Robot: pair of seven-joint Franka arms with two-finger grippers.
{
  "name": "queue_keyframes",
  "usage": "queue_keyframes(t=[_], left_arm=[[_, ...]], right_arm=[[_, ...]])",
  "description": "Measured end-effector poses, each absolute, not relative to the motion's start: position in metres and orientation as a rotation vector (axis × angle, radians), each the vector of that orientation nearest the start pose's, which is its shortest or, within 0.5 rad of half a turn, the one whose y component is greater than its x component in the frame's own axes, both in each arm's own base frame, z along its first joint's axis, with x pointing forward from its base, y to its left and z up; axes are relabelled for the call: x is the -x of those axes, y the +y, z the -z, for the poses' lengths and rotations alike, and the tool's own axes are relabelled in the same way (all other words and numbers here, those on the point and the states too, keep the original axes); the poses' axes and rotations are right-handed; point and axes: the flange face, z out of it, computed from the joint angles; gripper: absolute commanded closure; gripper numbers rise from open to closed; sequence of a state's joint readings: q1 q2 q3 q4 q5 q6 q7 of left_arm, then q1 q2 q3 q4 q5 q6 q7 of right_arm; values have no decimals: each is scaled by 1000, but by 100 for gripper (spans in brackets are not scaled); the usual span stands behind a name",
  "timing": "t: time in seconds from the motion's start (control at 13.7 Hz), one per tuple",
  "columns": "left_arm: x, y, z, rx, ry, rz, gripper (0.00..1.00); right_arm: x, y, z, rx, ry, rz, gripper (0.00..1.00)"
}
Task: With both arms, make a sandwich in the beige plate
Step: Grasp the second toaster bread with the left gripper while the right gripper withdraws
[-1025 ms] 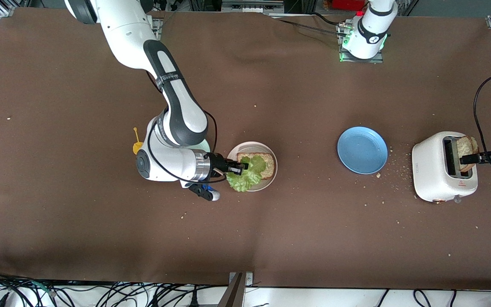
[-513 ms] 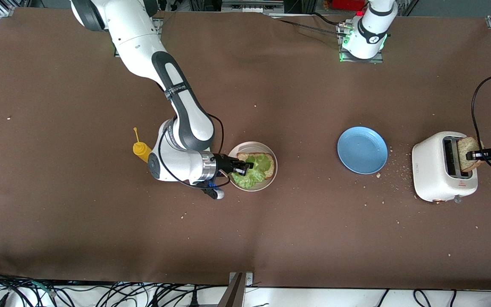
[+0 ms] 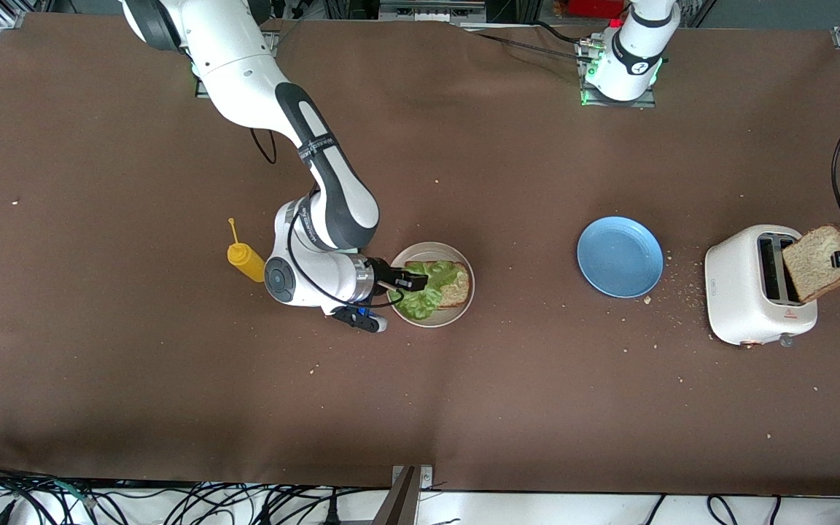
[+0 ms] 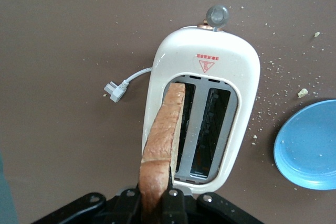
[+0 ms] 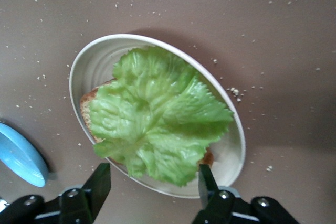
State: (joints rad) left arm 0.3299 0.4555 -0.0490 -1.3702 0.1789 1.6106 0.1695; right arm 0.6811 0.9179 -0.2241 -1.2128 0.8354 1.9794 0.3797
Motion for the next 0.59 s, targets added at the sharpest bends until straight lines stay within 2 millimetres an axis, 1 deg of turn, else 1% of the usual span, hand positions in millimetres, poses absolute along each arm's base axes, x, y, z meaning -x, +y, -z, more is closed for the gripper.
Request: queue_keyframes(t=[0.15,0.22,0.29,0.44,0.51,0.59], left_arm=[[-638,189,-468,3042,-112,-397,100],[-638,178,-477,3085,-106,-412,100],[-638,167,-482,3147,-102,-427,100],[-641,143,-479,3346,-104,-445,100],[-645,130,-472,3468,-111,-465,100],[-650,117,-458,3580,-119,-507,100]], right_arm=[[-633,398,-263,2731,223,-452,0],[-637,384,-286,2774,202,-445,0],[-641,367,-311,2817,190,-430,0],[-649,328,-361,2912,178,-382,0],[-651,310,-383,2955,176,-362,0],[-652,291,-402,2993,181,-348,0]])
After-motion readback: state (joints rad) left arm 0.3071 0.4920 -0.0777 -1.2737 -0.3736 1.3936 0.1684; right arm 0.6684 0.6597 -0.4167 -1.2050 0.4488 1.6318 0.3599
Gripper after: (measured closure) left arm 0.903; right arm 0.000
